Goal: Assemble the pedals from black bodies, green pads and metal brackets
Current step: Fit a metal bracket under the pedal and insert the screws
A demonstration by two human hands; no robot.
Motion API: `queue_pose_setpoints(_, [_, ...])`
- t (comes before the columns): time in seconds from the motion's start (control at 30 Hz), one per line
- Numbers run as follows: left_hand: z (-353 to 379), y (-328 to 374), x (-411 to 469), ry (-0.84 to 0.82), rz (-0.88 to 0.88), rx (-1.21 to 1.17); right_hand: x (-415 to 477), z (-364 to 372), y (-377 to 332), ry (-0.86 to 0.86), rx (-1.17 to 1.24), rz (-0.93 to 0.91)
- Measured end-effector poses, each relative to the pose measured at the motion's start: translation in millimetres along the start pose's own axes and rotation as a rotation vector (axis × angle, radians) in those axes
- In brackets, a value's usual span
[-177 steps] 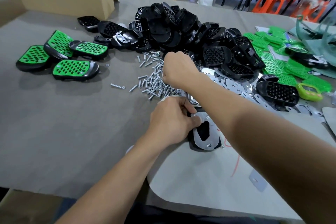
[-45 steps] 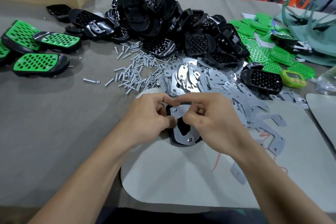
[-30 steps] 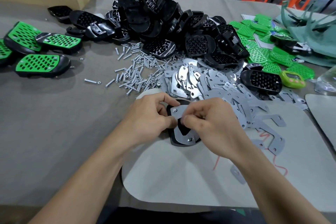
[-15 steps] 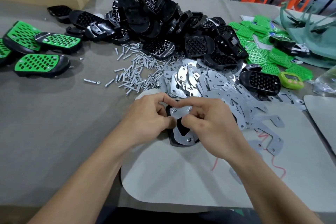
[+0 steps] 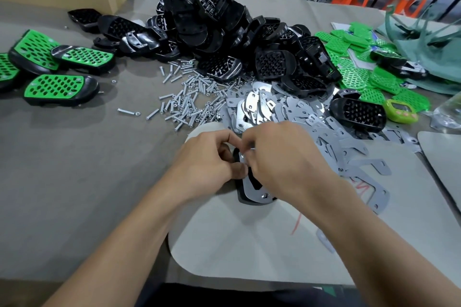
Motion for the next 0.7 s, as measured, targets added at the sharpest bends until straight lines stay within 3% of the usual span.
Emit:
queue_pose_setpoints(0.13, [-1, -1, -2, 0.017, -0.001, -0.011, 1, -17, -29, 0.019, -0.345, -0.257])
queue_pose_setpoints(0.23, [-2, 4, -4, 0.033, 0.062, 0.109, -4, -23, -37, -0.008, -0.338, -0.342])
queue_pose_setpoints(0.33, [-3, 10, -5, 0.012, 0.168, 0.24, -4, -21, -39, -0.016, -0.389, -0.387])
queue_pose_setpoints(0.5, [-1, 9, -6, 0.021, 0.057, 0.027, -3, -9, -39, 0.021, -0.49, -0.406])
queue_pose_setpoints(0.7, [-3, 5, -3, 0.04, 0.12, 0.034, -7, -4, -35, 0.068, -0.477, -0.414])
Point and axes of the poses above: each hand's wrist, its own x-axis towards the middle knuckle, its own z-axis out of the palm, y = z × x, the point moved 3 cm from there along x, towards the middle knuckle, and after that the axes turned 15 degrees about -x, right-handed, at the moved point
